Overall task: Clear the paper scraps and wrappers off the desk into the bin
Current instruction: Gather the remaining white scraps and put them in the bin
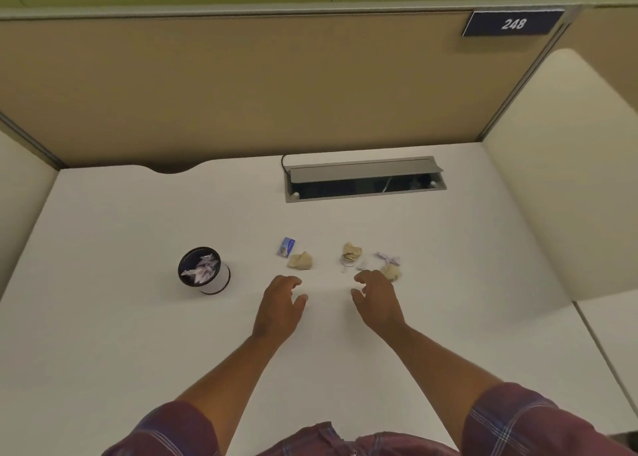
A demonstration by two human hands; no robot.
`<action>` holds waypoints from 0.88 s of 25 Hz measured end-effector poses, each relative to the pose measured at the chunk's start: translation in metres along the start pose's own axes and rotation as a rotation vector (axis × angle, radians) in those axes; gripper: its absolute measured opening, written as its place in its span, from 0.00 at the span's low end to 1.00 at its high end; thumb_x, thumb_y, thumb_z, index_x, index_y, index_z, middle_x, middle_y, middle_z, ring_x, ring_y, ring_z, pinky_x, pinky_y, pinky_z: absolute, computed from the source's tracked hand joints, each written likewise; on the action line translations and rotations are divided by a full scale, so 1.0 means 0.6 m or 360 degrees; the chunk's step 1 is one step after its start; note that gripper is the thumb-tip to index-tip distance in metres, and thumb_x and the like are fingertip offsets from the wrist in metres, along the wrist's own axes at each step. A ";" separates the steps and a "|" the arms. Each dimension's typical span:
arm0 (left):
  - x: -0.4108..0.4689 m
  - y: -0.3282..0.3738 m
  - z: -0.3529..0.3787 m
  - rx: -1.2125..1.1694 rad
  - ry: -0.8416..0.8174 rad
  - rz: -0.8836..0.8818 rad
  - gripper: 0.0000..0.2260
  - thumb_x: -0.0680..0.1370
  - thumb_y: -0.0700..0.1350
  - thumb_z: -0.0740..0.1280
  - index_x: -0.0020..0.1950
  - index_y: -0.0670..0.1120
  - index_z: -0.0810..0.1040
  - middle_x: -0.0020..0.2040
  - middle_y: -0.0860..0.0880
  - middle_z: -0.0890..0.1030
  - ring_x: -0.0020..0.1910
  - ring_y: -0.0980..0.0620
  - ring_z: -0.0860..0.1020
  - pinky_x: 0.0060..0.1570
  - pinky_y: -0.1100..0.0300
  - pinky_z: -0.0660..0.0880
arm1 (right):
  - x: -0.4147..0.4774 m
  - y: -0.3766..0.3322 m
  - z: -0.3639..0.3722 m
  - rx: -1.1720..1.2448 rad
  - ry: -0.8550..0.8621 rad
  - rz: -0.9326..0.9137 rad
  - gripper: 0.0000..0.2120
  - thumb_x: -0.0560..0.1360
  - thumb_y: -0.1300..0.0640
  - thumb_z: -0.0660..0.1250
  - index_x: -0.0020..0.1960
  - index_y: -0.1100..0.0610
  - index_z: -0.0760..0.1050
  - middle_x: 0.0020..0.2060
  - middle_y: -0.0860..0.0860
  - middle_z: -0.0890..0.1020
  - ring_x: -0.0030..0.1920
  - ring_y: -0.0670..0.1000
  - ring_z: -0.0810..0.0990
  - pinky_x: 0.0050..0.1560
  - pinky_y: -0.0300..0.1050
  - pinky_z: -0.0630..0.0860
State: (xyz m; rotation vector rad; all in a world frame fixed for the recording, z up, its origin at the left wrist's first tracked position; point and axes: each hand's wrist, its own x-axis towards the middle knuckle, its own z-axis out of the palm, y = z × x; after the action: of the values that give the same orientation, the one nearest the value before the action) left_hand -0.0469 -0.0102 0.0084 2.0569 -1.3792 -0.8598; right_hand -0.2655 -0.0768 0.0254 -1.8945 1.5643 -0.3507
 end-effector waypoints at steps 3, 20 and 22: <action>0.032 0.047 0.039 -0.0030 -0.0064 -0.0071 0.16 0.77 0.47 0.75 0.63 0.45 0.79 0.58 0.46 0.80 0.50 0.50 0.81 0.52 0.61 0.76 | 0.023 0.044 -0.039 0.0001 0.0108 0.0155 0.09 0.76 0.61 0.70 0.56 0.60 0.79 0.49 0.54 0.81 0.48 0.56 0.81 0.52 0.46 0.74; 0.158 0.180 0.180 0.0216 -0.0125 -0.0700 0.43 0.66 0.67 0.78 0.69 0.42 0.67 0.66 0.41 0.74 0.65 0.37 0.76 0.59 0.45 0.78 | 0.188 0.116 -0.081 -0.0194 -0.0117 0.0484 0.13 0.74 0.54 0.72 0.58 0.54 0.81 0.54 0.57 0.80 0.54 0.58 0.81 0.49 0.44 0.74; 0.164 0.187 0.188 0.0274 -0.0128 -0.0699 0.43 0.65 0.67 0.78 0.69 0.43 0.67 0.66 0.41 0.74 0.65 0.37 0.76 0.59 0.46 0.78 | 0.199 0.107 -0.071 -0.0297 -0.0187 0.0462 0.12 0.75 0.54 0.71 0.58 0.53 0.81 0.55 0.56 0.78 0.55 0.58 0.81 0.52 0.48 0.79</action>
State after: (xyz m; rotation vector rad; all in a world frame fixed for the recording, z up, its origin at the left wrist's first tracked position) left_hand -0.1711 -0.1491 -0.0087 2.5380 -1.0850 -1.0391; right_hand -0.3096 -0.2080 -0.0055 -1.7522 1.8109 0.0339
